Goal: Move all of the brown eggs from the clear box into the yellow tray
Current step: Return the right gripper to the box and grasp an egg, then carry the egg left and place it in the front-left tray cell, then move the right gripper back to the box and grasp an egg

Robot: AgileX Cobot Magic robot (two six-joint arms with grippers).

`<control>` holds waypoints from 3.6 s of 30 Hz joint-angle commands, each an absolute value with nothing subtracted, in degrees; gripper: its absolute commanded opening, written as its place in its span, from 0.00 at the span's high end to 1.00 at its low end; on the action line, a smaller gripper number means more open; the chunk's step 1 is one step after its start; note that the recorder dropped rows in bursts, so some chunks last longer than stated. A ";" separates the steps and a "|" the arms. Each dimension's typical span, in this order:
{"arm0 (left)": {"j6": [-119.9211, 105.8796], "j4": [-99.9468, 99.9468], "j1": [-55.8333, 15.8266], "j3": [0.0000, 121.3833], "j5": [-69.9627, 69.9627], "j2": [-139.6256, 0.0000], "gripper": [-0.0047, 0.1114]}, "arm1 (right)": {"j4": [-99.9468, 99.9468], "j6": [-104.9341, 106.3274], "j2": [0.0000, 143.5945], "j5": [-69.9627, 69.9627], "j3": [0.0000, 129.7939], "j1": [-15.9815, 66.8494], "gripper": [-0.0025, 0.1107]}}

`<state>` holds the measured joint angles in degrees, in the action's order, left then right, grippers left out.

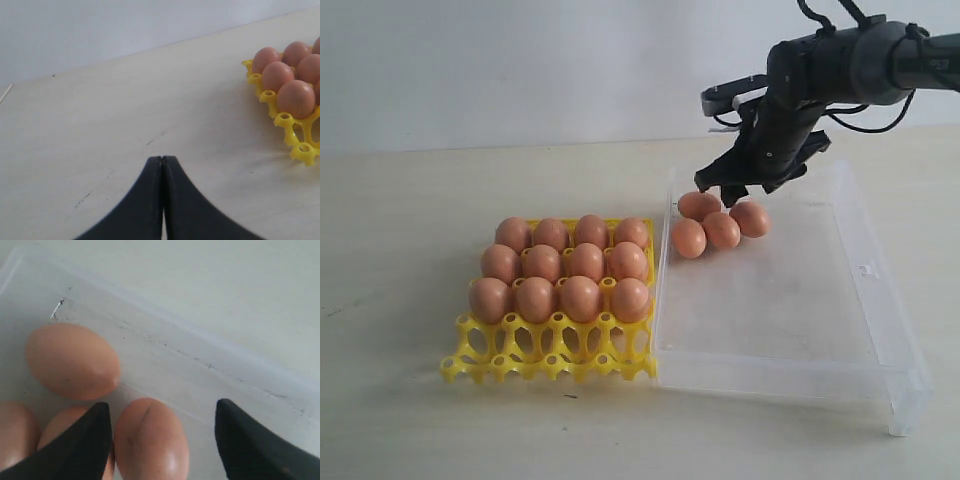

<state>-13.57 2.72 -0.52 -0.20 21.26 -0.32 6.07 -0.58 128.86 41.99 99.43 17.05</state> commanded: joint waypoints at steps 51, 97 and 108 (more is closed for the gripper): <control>-13.55 2.82 -0.67 0.00 20.84 0.00 0.96 | 10.93 -23.13 121.35 -29.74 63.43 54.48 0.98; -13.55 2.82 -0.67 0.00 20.84 0.00 0.96 | 9.31 -11.83 105.88 30.91 76.03 19.99 0.66; -13.55 2.82 -0.67 0.00 20.84 0.00 0.96 | -1.99 -3.90 119.67 31.92 86.06 18.48 0.48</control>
